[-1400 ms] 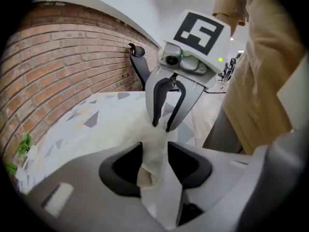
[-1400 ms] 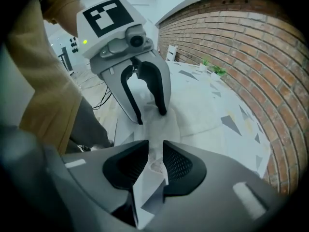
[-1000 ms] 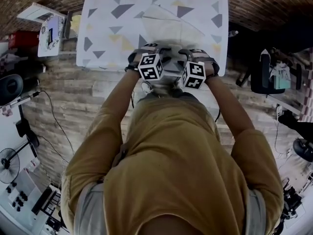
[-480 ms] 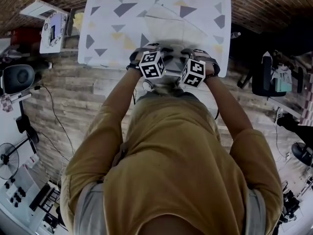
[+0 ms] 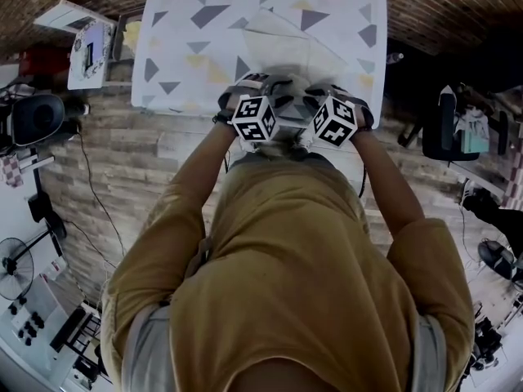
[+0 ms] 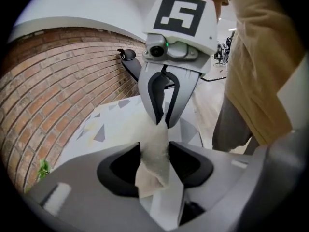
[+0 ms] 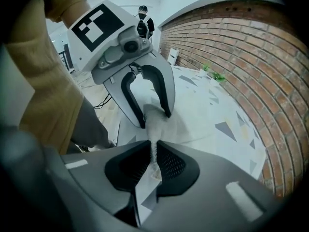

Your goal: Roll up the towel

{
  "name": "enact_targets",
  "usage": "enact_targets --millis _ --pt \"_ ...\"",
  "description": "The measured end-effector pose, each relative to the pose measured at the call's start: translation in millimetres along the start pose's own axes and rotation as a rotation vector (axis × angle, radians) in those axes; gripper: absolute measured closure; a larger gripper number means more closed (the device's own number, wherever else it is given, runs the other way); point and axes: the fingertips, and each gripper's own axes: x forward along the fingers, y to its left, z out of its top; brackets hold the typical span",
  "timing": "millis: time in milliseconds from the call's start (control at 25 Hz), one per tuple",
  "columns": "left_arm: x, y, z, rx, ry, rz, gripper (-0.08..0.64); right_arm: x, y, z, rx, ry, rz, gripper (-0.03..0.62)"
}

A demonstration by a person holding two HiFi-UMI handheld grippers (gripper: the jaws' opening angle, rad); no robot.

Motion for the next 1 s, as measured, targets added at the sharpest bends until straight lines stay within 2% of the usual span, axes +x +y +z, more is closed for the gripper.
enact_targets --millis 200,320,480,560,720,880,1000 --pt "6.2 -4.3 3.7 0.084 0.022 -0.025 0.351 -6.8 7.6 1.0 -0.062 -0.005 0.071 0.552" --pt "9.1 -5.9 3.2 0.087 0.035 -0.044 0.351 -9.5 7.5 1.5 -0.104 -0.002 0.090 0.552" --pt "8.0 -3.7 3.9 0.024 0.039 -0.062 0.406 -9.6 0.5 0.7 -0.086 -0.010 0.061 0.551" --pt "7.3 -2.6 4.7 -0.018 0.037 -0.075 0.408 -8.8 -2.2 -0.5 -0.096 -0.013 0.024 0.545" --pt "3.5 -0.7 9.4 -0.077 0.021 -0.108 0.408 -9.9 -3.0 3.4 -0.182 -0.020 -0.059 0.453" --pt "-2.3 4.1 13.7 -0.142 0.000 -0.144 0.408 -2.0 -7.5 8.0 -0.225 -0.021 -0.097 0.440" --pt "-4.4 4.4 14.8 -0.182 -0.011 -0.177 0.408 2.9 -12.1 10.3 -0.203 -0.033 -0.092 0.442"
